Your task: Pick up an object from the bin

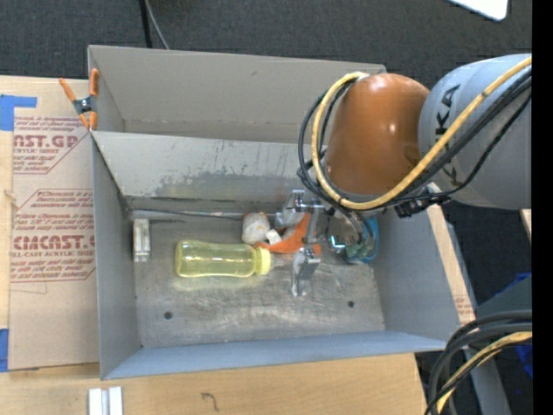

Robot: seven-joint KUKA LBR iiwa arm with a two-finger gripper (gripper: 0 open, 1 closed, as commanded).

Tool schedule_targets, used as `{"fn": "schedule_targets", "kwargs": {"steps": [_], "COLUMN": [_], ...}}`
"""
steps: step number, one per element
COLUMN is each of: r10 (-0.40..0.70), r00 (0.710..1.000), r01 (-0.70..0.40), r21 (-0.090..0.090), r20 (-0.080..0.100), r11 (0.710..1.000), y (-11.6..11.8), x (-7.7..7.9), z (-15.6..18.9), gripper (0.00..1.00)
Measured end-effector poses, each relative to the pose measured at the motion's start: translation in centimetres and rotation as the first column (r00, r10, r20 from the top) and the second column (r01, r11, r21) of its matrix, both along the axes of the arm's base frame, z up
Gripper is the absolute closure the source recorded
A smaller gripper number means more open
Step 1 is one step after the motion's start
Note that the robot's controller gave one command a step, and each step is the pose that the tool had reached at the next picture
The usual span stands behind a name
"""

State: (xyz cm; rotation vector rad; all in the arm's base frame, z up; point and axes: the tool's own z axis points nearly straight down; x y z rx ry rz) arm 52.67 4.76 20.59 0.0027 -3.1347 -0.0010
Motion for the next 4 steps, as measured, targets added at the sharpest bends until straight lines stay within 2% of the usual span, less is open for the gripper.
{"fn": "schedule_targets", "kwargs": {"steps": [1, 2, 3, 4], "r10": [-0.001, 0.002, -0.012, -0.048], "r00": [1.000, 1.000, 1.000, 0.999], "r01": [0.001, -0.002, 0.012, 0.048], "r21": [0.001, 0.001, 0.001, 0.000], "r20": [0.008, 0.012, 0.003, 0.013], "r11": [1.000, 1.000, 1.000, 0.999], "y": [0.0, 2.6, 2.9, 3.1], "x": [0.2, 1.3, 1.8, 1.6], "z": [0.4, -3.6, -4.6, -12.6], "gripper": [0.00, 0.00, 0.00, 1.00]}}
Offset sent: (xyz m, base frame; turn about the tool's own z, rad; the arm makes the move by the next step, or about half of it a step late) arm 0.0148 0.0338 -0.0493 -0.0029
